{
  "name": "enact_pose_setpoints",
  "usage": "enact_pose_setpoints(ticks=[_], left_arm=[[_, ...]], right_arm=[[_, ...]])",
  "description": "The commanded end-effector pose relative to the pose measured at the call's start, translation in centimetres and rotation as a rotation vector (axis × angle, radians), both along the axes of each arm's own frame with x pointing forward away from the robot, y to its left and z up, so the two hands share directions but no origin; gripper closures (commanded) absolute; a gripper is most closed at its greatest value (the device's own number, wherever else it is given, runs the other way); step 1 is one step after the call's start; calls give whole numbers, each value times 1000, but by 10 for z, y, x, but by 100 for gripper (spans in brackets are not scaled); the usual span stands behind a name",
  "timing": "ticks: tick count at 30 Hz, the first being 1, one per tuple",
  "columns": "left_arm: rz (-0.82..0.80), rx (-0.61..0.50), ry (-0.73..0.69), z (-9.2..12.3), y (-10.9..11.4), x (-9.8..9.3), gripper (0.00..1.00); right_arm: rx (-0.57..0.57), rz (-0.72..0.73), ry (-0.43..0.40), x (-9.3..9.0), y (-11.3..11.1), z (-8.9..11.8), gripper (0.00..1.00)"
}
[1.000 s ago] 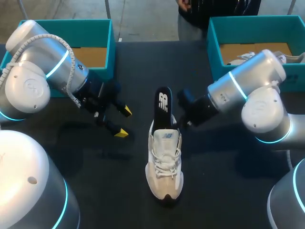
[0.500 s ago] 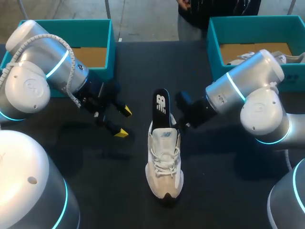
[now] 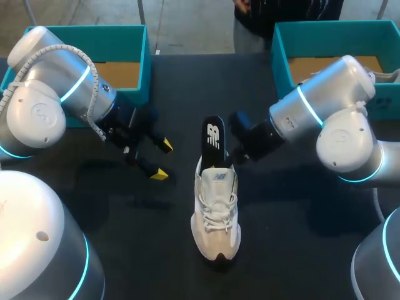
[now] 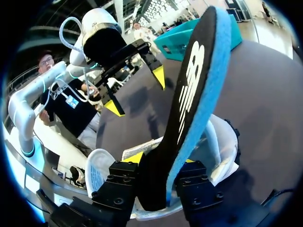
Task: Take the shoe out of the shoebox, open the shoe tongue, remove and reinsert the insole, then place the shoe into the shoebox
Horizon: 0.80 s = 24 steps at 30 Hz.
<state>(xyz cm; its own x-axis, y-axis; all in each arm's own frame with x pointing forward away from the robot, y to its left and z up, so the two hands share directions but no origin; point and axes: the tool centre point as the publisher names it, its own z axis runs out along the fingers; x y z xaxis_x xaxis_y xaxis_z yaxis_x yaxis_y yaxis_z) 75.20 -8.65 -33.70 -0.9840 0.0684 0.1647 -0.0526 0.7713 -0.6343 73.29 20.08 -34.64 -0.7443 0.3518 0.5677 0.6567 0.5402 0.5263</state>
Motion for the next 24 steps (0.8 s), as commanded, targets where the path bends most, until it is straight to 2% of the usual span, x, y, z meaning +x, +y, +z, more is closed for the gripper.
enact_pose_setpoints(ticks=[1, 3, 4, 6, 13, 24], left_arm=[[0, 2, -1, 0, 0, 0, 0], [0, 2, -1, 0, 0, 0, 0], [0, 2, -1, 0, 0, 0, 0], [0, 2, -1, 0, 0, 0, 0], [0, 2, -1, 0, 0, 0, 0], [0, 2, -1, 0, 0, 0, 0]], right_arm=[[-10, 2, -2, 3, 1, 4, 67], [-13, 7, -3, 6, 1, 3, 71], [-17, 9, -1, 7, 1, 3, 76], [-21, 14, 6, 8, 0, 1, 100], [-21, 66, 48, 10, -2, -7, 100], [-34, 92, 115, -12, -5, -20, 100]])
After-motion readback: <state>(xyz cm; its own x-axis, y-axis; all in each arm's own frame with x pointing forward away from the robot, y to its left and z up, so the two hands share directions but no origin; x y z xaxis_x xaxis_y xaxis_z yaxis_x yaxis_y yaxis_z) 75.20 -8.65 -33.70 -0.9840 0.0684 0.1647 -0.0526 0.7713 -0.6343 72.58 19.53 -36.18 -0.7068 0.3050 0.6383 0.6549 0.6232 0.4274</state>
